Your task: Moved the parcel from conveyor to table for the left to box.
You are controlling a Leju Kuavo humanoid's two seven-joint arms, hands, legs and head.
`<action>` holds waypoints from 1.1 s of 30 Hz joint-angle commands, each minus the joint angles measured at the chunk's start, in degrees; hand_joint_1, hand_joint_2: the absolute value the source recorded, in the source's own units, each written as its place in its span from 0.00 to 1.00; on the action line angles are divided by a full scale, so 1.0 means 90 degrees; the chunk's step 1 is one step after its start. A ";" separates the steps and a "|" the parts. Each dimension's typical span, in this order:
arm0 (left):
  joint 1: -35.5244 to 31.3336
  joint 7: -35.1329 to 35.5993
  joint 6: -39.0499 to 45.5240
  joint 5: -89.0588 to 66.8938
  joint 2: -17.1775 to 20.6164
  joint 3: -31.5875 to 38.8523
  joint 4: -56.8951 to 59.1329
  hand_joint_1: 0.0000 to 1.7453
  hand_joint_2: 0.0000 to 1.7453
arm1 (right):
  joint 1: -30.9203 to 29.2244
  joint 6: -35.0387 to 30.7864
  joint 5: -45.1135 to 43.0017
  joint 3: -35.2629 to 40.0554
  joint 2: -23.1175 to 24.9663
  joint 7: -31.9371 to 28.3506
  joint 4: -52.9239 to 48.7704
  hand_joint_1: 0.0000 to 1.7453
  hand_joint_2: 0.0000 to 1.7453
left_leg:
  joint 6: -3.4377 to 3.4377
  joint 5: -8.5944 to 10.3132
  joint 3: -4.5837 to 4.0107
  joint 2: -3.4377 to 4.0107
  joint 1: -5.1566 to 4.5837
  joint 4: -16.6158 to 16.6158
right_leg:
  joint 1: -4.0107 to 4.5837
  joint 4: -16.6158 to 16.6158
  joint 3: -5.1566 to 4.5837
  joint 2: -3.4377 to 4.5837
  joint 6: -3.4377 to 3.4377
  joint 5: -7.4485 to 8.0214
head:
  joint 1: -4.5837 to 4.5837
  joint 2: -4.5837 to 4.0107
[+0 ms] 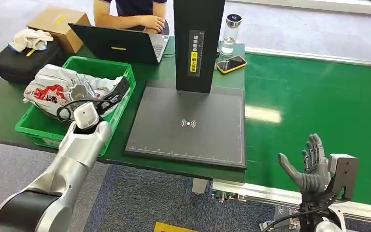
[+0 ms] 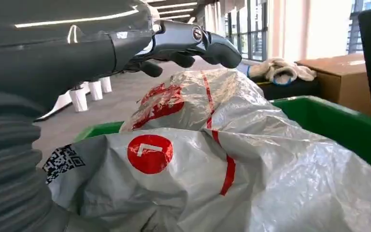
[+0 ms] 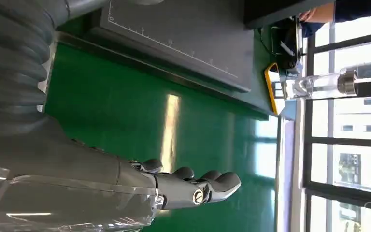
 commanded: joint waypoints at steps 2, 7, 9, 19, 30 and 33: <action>-0.0401 -0.0113 0.0505 -0.0148 -0.0752 -0.0008 -0.0258 0.00 1.00 | 0.0036 0.0055 0.0021 -0.0246 0.0197 0.0010 -0.0039 0.00 1.00 | 0.0000 0.0002 -0.0009 -0.0024 0.0003 0.0005 | 0.0004 0.0000 0.0003 -0.0023 -0.0006 -0.0004 | 0.0000 0.0000; 0.0201 -0.1141 0.0824 0.0484 -0.1192 -0.0181 -0.1947 0.00 1.00 | 0.0026 0.0049 0.0023 -0.0296 0.0244 0.0008 -0.0084 0.00 1.00 | 0.0000 0.0001 -0.0011 -0.0016 0.0001 0.0006 | 0.0001 -0.0002 0.0000 -0.0015 -0.0004 -0.0002 | 0.0000 0.0000; 0.0537 -0.1238 0.0632 0.0878 -0.1163 -0.0428 -0.2713 0.00 1.00 | 0.0047 0.0044 0.0023 -0.0326 0.0261 0.0008 -0.0110 0.00 1.00 | -0.0001 0.0001 0.0000 -0.0013 -0.0003 -0.0003 | -0.0002 -0.0008 0.0009 -0.0011 -0.0008 -0.0002 | 0.0002 0.0000; 0.2287 -0.2359 -0.0592 0.4962 -0.0779 -0.1241 -0.5670 0.00 1.00 | 0.0506 0.0055 0.0013 -0.0772 0.0526 -0.0059 -0.0604 0.00 1.00 | -0.0004 -0.0006 0.0015 0.0010 -0.0006 -0.0016 | -0.0004 -0.0012 0.0009 0.0012 -0.0011 -0.0004 | 0.0000 -0.0002; 0.3451 -0.3051 -0.1400 0.7429 -0.0187 -0.1537 -0.6280 0.00 1.00 | 0.0894 0.0688 -0.0177 -0.0587 0.0411 -0.0292 -0.0951 0.00 1.00 | -0.0005 -0.0007 0.0024 0.0023 -0.0008 -0.0026 | -0.0006 -0.0017 0.0015 0.0025 -0.0010 -0.0004 | 0.0000 0.0000; 0.3520 -0.3100 -0.1372 0.7527 -0.0127 -0.1557 -0.6155 0.00 1.00 | 0.0976 0.0899 -0.0235 -0.0373 0.0361 -0.0341 -0.1083 0.00 1.00 | -0.0004 -0.0006 0.0012 0.0009 -0.0005 -0.0017 | -0.0003 -0.0010 0.0009 0.0011 -0.0009 -0.0006 | 0.0000 -0.0002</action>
